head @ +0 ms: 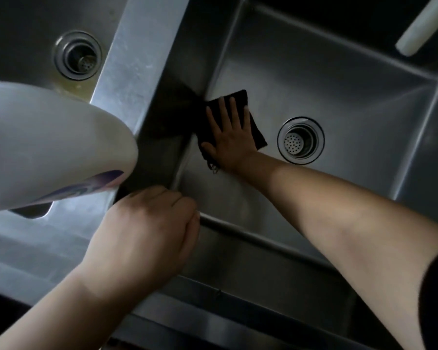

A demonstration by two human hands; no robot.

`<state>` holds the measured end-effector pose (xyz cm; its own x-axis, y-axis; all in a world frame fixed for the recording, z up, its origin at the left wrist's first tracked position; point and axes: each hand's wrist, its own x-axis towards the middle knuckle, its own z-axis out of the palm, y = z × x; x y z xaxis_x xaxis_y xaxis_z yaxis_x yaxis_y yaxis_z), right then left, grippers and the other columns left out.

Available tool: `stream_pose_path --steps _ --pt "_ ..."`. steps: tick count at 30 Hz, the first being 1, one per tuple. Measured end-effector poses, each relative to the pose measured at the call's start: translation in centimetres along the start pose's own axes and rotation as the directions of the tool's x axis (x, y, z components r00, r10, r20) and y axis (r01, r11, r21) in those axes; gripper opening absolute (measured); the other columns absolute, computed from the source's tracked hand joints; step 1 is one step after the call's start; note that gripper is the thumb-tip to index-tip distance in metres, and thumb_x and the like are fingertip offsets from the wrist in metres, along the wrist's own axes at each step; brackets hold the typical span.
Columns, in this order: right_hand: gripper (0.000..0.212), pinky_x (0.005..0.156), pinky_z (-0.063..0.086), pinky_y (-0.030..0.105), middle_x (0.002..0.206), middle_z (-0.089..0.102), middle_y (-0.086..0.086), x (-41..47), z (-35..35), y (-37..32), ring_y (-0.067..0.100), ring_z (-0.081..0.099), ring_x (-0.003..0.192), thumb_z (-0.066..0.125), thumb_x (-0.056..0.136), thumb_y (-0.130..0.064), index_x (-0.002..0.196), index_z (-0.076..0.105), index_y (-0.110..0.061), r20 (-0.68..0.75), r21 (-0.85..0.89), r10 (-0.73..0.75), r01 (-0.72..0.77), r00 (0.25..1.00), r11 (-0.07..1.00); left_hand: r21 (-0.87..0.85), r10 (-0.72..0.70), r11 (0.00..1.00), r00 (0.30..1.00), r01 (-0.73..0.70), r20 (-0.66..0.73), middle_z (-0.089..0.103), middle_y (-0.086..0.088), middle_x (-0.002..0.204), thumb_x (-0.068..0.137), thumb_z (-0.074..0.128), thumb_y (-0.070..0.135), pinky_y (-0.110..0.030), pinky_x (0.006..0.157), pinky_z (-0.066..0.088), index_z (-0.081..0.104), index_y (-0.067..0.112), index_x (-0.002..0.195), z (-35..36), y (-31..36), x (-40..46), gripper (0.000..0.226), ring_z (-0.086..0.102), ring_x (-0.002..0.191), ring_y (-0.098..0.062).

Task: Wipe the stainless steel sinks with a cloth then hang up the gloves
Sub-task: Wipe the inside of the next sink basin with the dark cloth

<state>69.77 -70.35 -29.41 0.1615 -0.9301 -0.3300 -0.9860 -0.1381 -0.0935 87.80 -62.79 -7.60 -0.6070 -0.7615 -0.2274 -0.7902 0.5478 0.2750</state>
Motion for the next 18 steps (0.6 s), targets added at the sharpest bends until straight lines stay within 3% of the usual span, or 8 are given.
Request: stream_pose_path --steps 3,8,12,16,18 --pt "0.077 0.109 -0.015 0.057 0.158 -0.003 0.018 -2.9 1.2 -2.1 0.040 -0.008 0.143 0.036 0.093 -0.055 0.152 0.005 -0.018 0.012 -0.033 -0.197 0.197 0.980 0.980 -0.003 -0.006 1.000 1.000 0.006 0.012 0.062 -0.003 0.070 0.089 0.041 0.030 -0.038 0.057 0.048 0.066 0.016 0.072 0.1 0.0 0.0 0.033 0.058 0.067 -0.026" --pt "0.063 0.110 -0.017 0.055 0.159 -0.004 0.009 -8.8 2.9 -3.3 0.033 -0.010 0.145 0.032 0.096 -0.051 0.151 0.007 -0.030 0.154 -0.055 -0.501 0.514 0.851 0.856 0.000 0.011 1.000 1.000 -0.011 0.007 0.063 -0.002 0.070 0.090 0.040 0.030 -0.037 0.060 0.049 0.067 0.016 0.073 -0.1 0.3 0.1 0.035 0.060 0.068 -0.026" --pt "0.058 0.110 -0.016 0.054 0.159 0.001 0.006 -13.3 3.1 -0.1 0.031 -0.007 0.145 0.032 0.098 -0.048 0.150 0.013 -0.032 0.189 -0.040 -0.507 0.522 0.841 0.852 0.066 0.036 0.997 0.999 -0.038 0.031 0.064 -0.005 0.068 0.088 0.041 0.029 -0.037 0.059 0.050 0.068 0.014 0.071 -0.6 0.9 0.4 0.035 0.062 0.067 -0.029" --pt "0.059 0.112 0.011 0.059 0.154 0.027 0.008 -18.9 2.8 5.7 0.032 0.020 0.141 0.035 0.092 -0.052 0.146 0.031 -0.029 0.224 -0.096 -0.456 0.485 0.861 0.869 0.205 0.115 0.970 0.989 -0.133 0.095 0.061 -0.009 0.064 0.085 0.052 0.021 -0.040 0.055 0.049 0.065 0.012 0.066 -1.0 1.8 1.1 0.025 0.059 0.061 -0.031" --pt "0.064 0.114 0.011 0.056 0.150 0.034 0.009 -21.8 2.8 8.8 0.033 0.025 0.138 0.046 0.086 -0.055 0.143 0.038 -0.026 0.222 -0.108 -0.426 0.456 0.877 0.883 0.207 0.113 0.969 0.987 -0.135 0.115 0.062 -0.009 0.066 0.085 0.052 0.021 -0.041 0.056 0.050 0.065 0.012 0.067 -1.1 2.6 1.8 0.024 0.060 0.062 -0.032"
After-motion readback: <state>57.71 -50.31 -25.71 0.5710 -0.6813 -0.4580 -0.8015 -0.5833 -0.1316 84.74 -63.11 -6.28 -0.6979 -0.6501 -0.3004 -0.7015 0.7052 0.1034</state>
